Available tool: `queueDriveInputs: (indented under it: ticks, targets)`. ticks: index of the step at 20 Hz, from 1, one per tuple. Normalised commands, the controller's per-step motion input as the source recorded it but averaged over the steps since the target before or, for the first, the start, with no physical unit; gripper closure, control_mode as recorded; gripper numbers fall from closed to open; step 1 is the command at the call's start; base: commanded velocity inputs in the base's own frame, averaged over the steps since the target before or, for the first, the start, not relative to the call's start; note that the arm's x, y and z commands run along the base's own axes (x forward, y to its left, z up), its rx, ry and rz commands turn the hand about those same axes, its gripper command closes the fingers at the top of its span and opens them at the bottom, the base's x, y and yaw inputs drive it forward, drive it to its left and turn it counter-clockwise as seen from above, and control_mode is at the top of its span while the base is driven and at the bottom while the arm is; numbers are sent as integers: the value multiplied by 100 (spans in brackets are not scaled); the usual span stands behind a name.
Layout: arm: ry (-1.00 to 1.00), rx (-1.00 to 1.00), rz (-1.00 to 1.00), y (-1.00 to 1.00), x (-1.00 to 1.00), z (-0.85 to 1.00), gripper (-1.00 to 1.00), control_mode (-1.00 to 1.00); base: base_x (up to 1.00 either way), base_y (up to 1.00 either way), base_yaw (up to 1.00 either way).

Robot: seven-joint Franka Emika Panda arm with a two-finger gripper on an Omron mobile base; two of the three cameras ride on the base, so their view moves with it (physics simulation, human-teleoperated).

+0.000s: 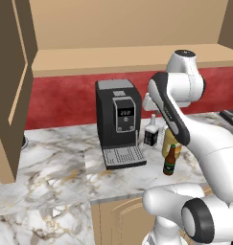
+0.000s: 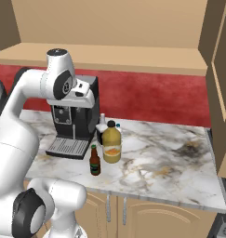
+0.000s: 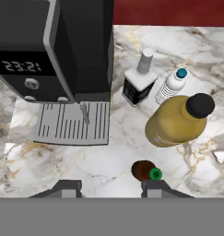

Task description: Sort all alcoholic drinks to one cabinet, and non-alcoholic drinks to the other.

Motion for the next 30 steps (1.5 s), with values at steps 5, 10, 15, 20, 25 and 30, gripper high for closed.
queueDriveInputs:
  ticks: [5, 10, 15, 20, 25, 30]
  targets:
    - [0, 0, 0, -7, -1, 0, -100, -100, 0, 0, 0]
    - [-7, 0, 0, -19, -7, -9, -100, -100, 0, 0, 0]
    - [-6, 0, 0, -20, -6, -19, -100, -100, 0, 0, 0]
    - [-2, 0, 0, -7, -4, -27, -100, -100, 0, 0, 0]
    - [-1, 0, 0, -12, 0, -18, -100, -100, 0, 0, 0]
    - [-1, 0, 5, -41, 0, -20, -100, -100, 0, 0, 0]
